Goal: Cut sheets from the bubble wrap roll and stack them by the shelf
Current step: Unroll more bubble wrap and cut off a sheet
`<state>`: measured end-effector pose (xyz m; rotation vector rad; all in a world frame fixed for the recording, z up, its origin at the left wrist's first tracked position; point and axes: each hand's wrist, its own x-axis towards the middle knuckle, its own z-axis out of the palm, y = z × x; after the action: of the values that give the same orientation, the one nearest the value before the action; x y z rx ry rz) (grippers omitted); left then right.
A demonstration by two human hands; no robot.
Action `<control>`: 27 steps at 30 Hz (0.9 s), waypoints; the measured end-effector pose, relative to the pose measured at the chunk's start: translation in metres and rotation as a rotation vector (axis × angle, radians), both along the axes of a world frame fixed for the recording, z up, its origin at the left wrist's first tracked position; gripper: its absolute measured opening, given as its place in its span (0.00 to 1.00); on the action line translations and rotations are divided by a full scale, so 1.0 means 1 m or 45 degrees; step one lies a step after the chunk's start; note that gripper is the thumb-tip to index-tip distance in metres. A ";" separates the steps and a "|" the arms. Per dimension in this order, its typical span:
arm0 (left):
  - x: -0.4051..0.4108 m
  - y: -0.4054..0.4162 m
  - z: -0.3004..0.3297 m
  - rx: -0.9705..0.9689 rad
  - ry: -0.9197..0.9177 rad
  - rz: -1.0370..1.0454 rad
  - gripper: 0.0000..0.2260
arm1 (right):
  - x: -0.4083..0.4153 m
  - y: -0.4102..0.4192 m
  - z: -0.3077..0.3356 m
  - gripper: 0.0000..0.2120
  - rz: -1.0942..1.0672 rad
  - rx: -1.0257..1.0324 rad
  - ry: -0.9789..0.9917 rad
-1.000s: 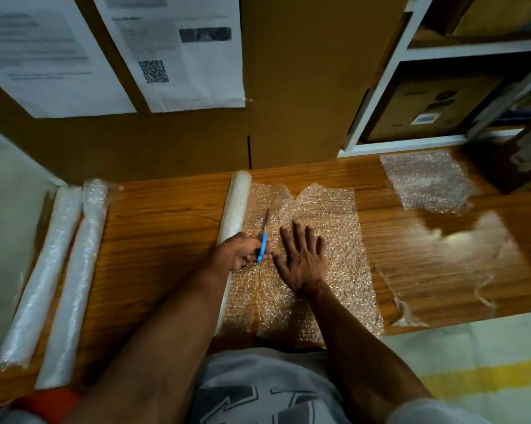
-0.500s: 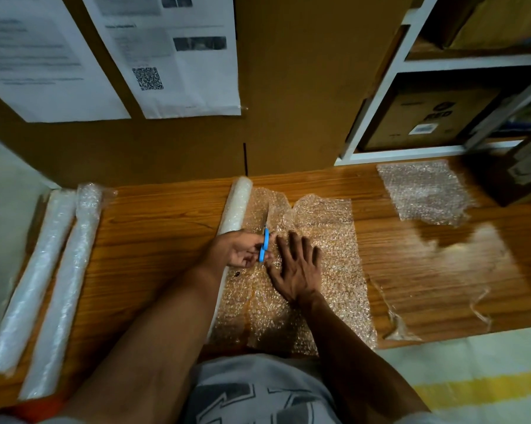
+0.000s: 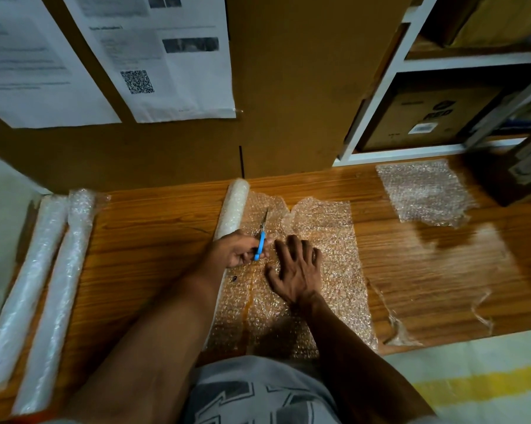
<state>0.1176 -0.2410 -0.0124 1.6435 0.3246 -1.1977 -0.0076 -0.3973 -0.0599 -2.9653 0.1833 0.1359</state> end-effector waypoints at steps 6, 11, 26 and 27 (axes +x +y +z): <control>0.005 0.002 0.007 -0.045 0.150 -0.004 0.20 | 0.022 -0.007 -0.006 0.37 0.037 0.019 0.028; 0.014 -0.001 0.017 -0.055 0.185 -0.116 0.31 | 0.026 -0.010 -0.014 0.38 0.096 0.014 0.092; 0.029 -0.027 0.014 0.054 -0.109 0.011 0.29 | 0.025 -0.011 -0.018 0.38 0.094 0.016 0.092; 0.031 -0.028 0.011 0.067 -0.121 0.029 0.27 | 0.025 -0.011 -0.017 0.38 0.097 0.013 0.095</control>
<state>0.1483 -0.2690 -0.0013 1.7315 0.3168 -1.0985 0.0178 -0.4087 -0.0773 -2.9602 0.0789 0.2565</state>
